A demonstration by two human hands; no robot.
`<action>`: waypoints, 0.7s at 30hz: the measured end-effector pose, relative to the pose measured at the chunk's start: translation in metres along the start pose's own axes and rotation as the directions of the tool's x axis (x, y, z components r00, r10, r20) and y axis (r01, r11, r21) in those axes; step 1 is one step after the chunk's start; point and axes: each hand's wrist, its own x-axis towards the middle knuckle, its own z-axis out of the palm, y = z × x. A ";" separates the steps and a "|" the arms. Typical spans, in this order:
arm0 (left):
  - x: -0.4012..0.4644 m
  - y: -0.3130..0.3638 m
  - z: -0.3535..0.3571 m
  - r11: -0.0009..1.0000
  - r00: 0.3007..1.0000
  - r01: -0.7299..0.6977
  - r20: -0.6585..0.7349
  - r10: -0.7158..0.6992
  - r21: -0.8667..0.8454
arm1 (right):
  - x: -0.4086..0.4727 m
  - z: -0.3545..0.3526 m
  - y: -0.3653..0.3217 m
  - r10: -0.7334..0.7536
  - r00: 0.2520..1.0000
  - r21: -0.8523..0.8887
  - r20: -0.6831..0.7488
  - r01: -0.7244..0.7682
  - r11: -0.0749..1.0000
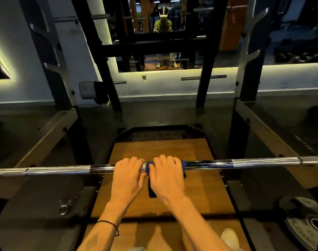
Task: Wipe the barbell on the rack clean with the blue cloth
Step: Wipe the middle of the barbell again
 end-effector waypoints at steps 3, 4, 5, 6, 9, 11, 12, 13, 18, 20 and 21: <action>0.002 0.003 0.000 0.997 0.999 0.045 -0.025 -0.047 -0.060 | 0.004 -0.005 0.019 -0.127 0.991 0.018 0.049 0.126 0.992; 0.004 0.003 -0.003 0.996 0.999 0.048 -0.009 -0.049 -0.075 | 0.005 -0.007 0.032 -0.144 0.987 0.016 0.071 0.143 0.990; 0.006 0.002 -0.005 0.996 0.999 0.050 0.014 -0.049 -0.079 | 0.006 -0.011 0.047 -0.129 0.988 0.007 0.085 0.129 0.992; 0.007 0.002 -0.008 0.995 0.998 0.058 0.045 -0.054 -0.084 | 0.007 -0.014 0.064 -0.087 0.992 -0.004 0.088 0.088 0.996; 0.015 0.001 -0.017 0.989 0.986 0.103 0.144 -0.088 -0.104 | -0.003 -0.024 0.122 0.027 0.998 -0.041 0.056 -0.025 0.999; 0.022 0.000 -0.020 0.991 0.971 0.098 0.227 -0.076 -0.089 | -0.012 -0.031 0.146 0.049 0.998 -0.068 0.047 -0.045 0.997; 0.024 -0.001 -0.020 0.990 0.965 0.108 0.250 -0.081 -0.095 | -0.015 -0.032 0.149 0.060 0.997 -0.077 0.045 -0.057 0.995; 0.025 -0.002 -0.019 0.986 0.964 0.122 0.251 -0.091 -0.111 | -0.015 -0.033 0.146 0.081 0.996 -0.077 0.035 -0.078 0.994; 0.019 0.003 -0.018 0.956 0.970 0.202 0.181 -0.164 -0.213 | -0.011 -0.028 0.099 0.243 0.970 -0.091 -0.009 -0.243 0.966; 0.015 0.006 -0.018 0.947 0.974 0.211 0.139 -0.181 -0.241 | -0.005 -0.024 0.066 0.203 0.978 -0.107 0.043 -0.197 0.974; 0.013 0.007 -0.017 0.945 0.975 0.214 0.109 -0.192 -0.248 | -0.002 -0.021 0.046 0.172 0.982 -0.097 0.074 -0.165 0.982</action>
